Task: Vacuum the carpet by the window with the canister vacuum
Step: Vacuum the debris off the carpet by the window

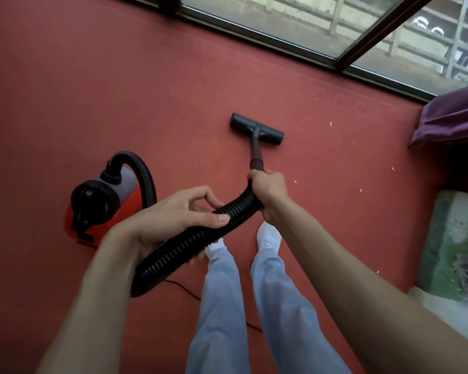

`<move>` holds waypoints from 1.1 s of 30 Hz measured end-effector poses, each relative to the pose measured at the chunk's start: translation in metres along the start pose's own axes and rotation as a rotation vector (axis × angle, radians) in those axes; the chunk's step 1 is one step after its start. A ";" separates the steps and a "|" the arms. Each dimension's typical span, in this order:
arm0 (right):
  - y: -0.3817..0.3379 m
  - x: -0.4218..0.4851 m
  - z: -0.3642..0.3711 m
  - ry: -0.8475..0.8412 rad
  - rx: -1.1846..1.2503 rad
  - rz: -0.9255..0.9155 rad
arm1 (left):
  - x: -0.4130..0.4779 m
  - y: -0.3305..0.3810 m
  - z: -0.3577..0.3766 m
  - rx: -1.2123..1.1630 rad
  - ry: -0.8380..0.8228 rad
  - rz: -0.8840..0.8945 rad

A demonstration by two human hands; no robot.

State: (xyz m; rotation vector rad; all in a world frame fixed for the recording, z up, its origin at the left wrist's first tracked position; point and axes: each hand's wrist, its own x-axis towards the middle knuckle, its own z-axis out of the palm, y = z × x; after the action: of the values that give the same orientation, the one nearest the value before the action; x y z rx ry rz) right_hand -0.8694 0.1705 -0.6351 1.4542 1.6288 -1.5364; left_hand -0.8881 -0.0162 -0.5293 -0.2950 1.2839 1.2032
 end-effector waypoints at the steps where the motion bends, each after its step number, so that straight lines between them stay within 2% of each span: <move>1: -0.002 0.009 0.004 0.010 -0.008 -0.007 | 0.006 -0.002 0.002 -0.011 0.043 0.008; 6: -0.012 0.064 0.003 0.037 -0.097 -0.063 | 0.054 -0.017 0.030 -0.042 0.285 0.114; 9: -0.020 0.072 -0.016 0.072 -0.110 -0.099 | 0.072 -0.024 0.049 -0.071 0.289 0.161; 14: -0.015 0.027 -0.042 0.120 -0.048 -0.139 | 0.056 -0.019 0.045 -0.055 0.110 0.162; 19: 0.040 -0.042 -0.059 0.048 -0.043 -0.024 | 0.022 -0.037 0.018 0.042 -0.221 -0.006; 22: 0.074 -0.051 -0.048 0.059 -0.014 0.031 | 0.015 -0.051 0.011 0.087 -0.282 -0.096; 24: 0.084 -0.042 -0.038 0.060 -0.017 0.034 | 0.014 -0.056 0.010 0.110 -0.228 -0.110; 28: 0.075 -0.004 -0.026 0.077 0.077 0.019 | 0.028 -0.061 0.031 0.224 0.075 0.004; 31: 0.058 0.019 -0.032 0.160 0.035 -0.052 | 0.041 -0.063 0.058 0.159 0.213 0.101; 33: 0.043 0.021 -0.045 0.178 0.051 -0.049 | 0.041 -0.057 0.073 0.128 0.247 0.133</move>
State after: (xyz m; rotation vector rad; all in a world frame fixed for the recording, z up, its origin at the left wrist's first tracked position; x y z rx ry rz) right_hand -0.8237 0.2110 -0.6595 1.6303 1.7493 -1.5230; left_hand -0.8079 0.0362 -0.5629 -0.2740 1.6100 1.2169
